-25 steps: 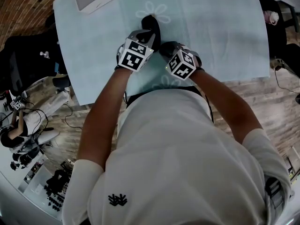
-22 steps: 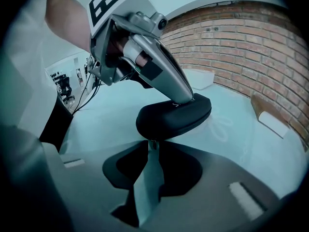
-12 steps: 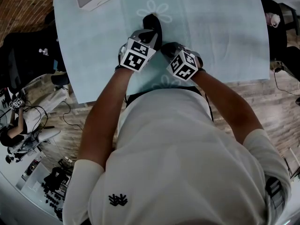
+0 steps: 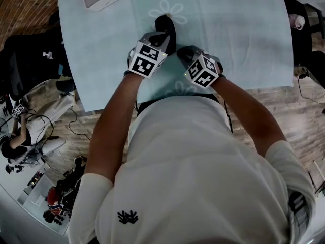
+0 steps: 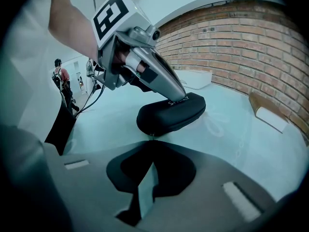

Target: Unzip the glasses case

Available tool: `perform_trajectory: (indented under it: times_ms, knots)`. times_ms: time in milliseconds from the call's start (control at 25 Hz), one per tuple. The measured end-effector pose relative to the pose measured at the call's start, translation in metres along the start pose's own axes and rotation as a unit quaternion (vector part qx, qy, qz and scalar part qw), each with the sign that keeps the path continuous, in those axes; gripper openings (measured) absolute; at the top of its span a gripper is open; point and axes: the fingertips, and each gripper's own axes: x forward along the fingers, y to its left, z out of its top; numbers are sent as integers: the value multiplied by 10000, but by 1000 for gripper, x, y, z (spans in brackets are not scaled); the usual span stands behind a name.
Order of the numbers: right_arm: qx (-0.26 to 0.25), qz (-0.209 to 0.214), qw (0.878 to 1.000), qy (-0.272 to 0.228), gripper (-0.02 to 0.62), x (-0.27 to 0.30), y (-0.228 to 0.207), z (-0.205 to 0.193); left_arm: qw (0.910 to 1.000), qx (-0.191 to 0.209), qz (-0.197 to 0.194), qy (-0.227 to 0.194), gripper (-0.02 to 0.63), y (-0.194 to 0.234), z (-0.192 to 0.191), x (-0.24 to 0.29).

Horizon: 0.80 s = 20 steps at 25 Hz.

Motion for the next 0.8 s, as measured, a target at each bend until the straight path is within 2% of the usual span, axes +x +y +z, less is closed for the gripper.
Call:
perform_trajectory:
  times_ms: [800]
  knots:
    - [88, -178, 9998, -42, 0, -11, -22, -6, 9999, 53, -104, 6, 52, -1, -6, 6]
